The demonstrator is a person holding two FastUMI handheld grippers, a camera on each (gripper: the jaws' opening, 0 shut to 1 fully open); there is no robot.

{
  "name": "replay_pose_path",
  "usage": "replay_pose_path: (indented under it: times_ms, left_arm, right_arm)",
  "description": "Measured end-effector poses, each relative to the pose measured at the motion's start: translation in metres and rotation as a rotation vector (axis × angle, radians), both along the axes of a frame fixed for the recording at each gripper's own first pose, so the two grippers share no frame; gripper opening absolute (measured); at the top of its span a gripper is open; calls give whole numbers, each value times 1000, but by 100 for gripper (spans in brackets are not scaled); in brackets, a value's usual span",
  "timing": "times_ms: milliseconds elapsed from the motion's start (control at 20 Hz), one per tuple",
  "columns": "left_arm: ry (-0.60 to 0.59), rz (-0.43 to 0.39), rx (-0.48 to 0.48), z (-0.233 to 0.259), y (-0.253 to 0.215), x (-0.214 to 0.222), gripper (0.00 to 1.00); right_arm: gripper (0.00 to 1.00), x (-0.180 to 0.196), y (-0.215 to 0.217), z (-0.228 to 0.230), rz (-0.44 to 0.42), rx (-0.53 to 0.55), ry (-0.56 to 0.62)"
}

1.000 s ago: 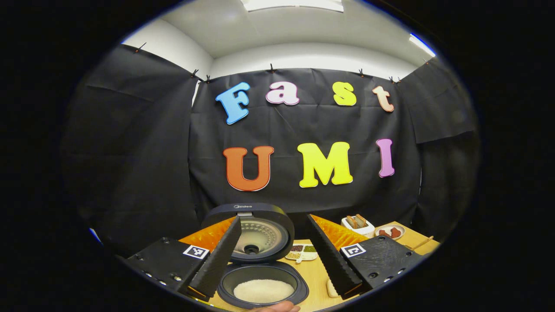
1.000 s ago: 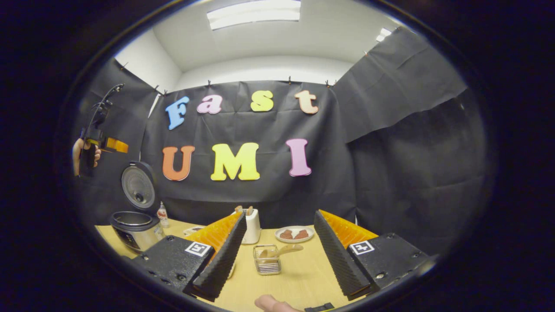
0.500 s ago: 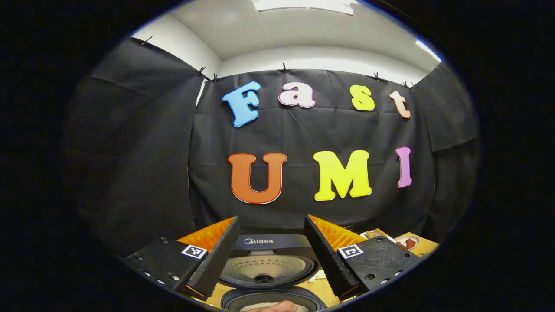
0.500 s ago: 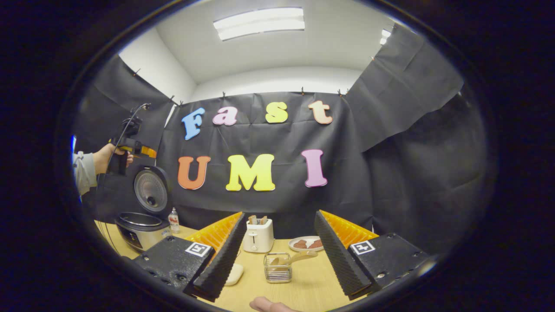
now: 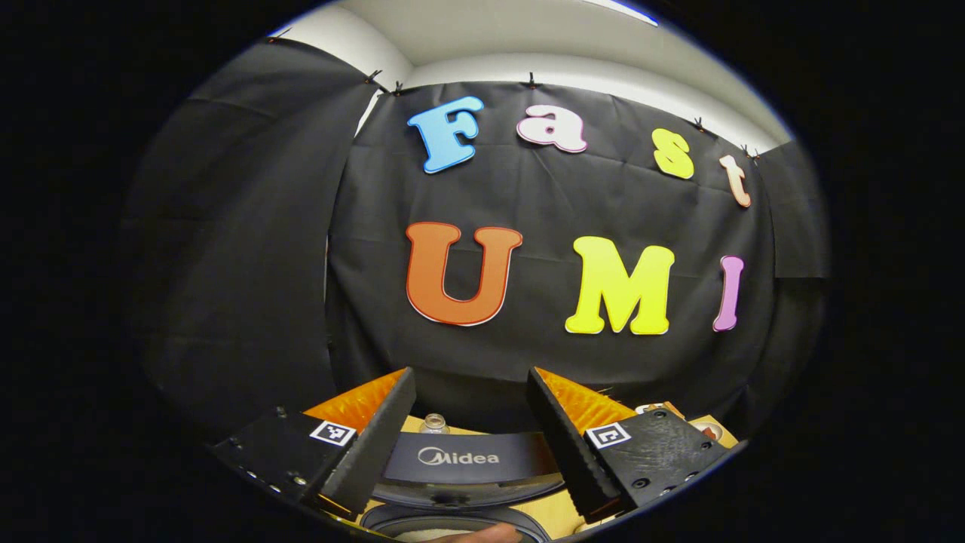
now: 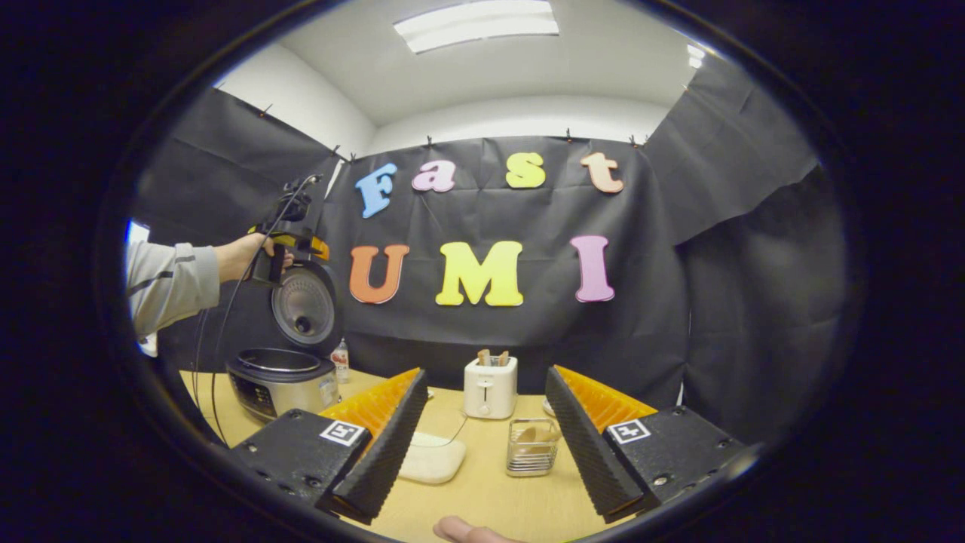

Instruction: Close the left gripper, press the button to open the rice cooker; take a wooden spoon from the chopstick holder with the right hand, scoop a spoonful of rice and pour it into the rice cooker, then put the wooden spoon back into the chopstick holder.

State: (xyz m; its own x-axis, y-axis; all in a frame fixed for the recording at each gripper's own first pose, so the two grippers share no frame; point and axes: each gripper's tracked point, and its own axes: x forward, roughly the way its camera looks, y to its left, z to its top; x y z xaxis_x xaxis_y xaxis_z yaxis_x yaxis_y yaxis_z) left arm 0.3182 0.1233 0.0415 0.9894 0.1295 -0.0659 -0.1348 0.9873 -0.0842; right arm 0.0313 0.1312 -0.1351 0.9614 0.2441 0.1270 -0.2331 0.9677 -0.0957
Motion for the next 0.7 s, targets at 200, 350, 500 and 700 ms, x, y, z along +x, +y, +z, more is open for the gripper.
replay_pose_path:
  times_ms: [200,350,500,700]
  left_arm:
    - [53,8,18,-12,7,-11,98]
    - [98,-6,22,-21,1,-34,100]
    - [142,-39,8,-31,-8,-60,99]
    - [168,-95,13,-55,-25,-99,100]
  right_arm:
    - [99,-9,-1,-4,-32,-10,24]
    - [99,-16,-4,-8,-59,-18,77]
    - [100,-33,3,-1,-34,12,113]
    - [100,-51,3,7,-31,21,123]
